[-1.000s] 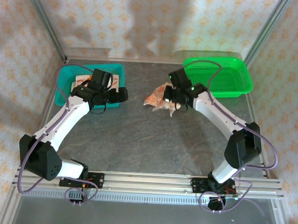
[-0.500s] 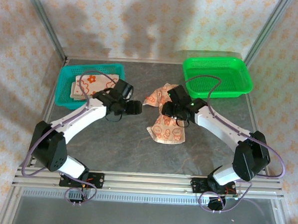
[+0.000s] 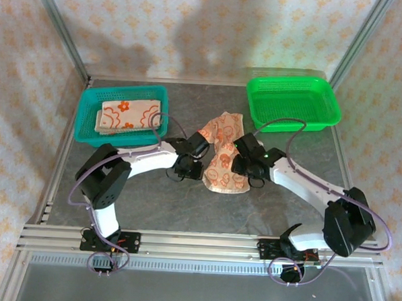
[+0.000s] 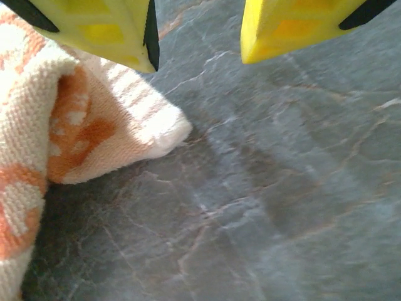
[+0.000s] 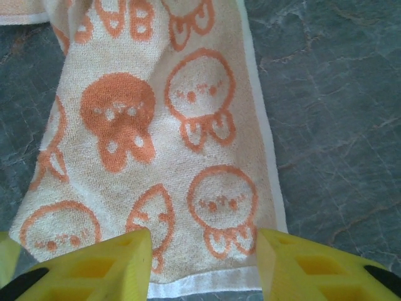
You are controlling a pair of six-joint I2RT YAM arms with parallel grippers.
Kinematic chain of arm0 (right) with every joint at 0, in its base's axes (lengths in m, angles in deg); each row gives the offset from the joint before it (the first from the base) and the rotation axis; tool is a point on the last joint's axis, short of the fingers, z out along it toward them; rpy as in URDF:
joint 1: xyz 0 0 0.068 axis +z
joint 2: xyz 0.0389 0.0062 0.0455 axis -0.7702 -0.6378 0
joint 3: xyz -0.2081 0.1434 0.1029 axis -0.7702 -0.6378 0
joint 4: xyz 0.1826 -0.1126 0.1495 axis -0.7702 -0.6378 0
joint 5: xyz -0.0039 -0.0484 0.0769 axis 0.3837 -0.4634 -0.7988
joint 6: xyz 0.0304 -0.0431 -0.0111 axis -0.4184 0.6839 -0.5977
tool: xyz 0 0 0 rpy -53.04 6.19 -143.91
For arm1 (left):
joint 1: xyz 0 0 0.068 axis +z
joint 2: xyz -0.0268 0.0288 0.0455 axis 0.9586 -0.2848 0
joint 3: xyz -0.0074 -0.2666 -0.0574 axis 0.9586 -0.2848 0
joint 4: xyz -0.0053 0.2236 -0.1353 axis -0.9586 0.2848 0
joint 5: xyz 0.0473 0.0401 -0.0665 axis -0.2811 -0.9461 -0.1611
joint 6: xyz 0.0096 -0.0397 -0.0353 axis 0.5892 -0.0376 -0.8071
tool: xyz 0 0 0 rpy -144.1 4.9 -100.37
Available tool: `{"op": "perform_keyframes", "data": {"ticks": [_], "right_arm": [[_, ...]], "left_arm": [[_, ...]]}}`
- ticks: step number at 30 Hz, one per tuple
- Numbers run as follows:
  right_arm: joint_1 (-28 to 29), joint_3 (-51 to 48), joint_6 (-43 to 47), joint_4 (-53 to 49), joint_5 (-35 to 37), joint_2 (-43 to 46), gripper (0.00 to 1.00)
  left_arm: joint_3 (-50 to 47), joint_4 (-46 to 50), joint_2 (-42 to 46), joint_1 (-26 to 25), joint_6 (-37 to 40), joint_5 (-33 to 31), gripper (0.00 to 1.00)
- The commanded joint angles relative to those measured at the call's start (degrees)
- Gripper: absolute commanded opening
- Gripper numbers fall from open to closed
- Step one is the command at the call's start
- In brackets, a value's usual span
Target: Fold and stack the towels
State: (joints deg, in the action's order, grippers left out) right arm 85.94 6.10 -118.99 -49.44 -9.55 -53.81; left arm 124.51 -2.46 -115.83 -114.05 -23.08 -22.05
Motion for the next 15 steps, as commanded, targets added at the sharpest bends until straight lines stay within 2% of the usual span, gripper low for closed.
{"op": "perform_keyframes", "data": {"ticks": [1,15], "right_arm": [[-0.2,-1.5,-2.1,-1.2,3.0,2.8,0.47],[-0.2,-6.2,-4.5,-0.8,2.8,7.5,0.47]], "left_arm": [[2.8,-0.1,-1.2,-1.1,2.4,-1.7,0.40],[7.8,0.9,-7.1,-1.9,2.7,-3.3,0.40]]}}
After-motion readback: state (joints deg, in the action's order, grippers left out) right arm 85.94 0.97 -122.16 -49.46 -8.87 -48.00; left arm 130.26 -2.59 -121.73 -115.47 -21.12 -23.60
